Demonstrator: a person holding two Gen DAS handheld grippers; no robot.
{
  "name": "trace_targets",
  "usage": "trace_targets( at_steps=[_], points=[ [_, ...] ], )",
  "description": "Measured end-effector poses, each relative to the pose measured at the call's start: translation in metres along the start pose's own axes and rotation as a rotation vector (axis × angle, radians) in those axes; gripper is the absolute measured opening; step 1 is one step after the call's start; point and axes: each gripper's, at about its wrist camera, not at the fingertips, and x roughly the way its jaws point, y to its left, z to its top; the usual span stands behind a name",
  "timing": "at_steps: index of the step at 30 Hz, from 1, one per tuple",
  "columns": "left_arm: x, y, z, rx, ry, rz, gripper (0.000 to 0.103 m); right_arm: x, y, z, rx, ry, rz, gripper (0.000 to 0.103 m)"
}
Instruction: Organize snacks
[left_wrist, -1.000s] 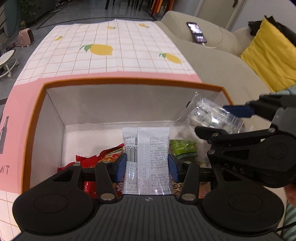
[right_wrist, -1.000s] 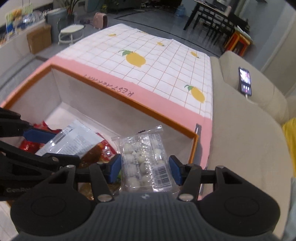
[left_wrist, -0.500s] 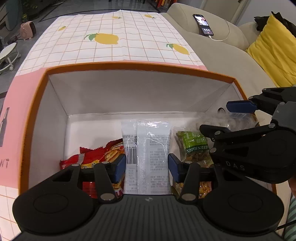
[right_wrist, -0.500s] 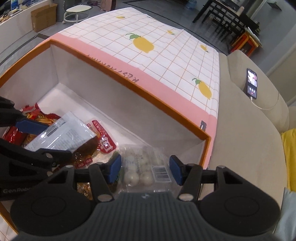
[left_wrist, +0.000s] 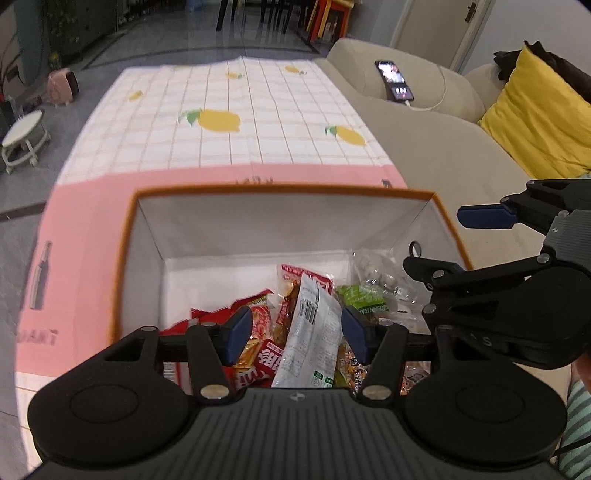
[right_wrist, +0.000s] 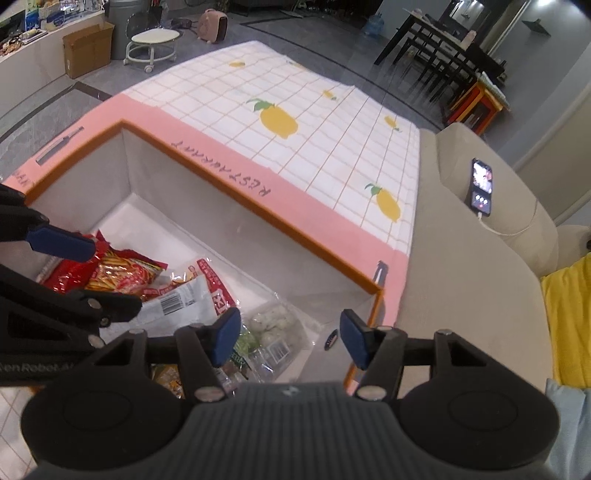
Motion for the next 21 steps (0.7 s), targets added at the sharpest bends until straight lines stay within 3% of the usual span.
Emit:
trace_targets(
  at_steps=[7, 14, 21],
  points=[
    [-0.058, -0.008, 0.002, 0.032, -0.108, 0.080, 0.068, -0.061, -0.009, 0.003, 0.052, -0.074, 0.009, 0.063],
    [-0.134, -0.012, -0.011, 0.026, -0.301, 0.120, 0.069, -0.140, -0.020, -0.013, 0.179, -0.198, 0.092, 0.073],
    [-0.198, -0.043, -0.058, 0.208, -0.539, 0.295, 0.075, -0.211, -0.006, -0.066, 0.300, -0.358, 0.158, 0.081]
  ],
)
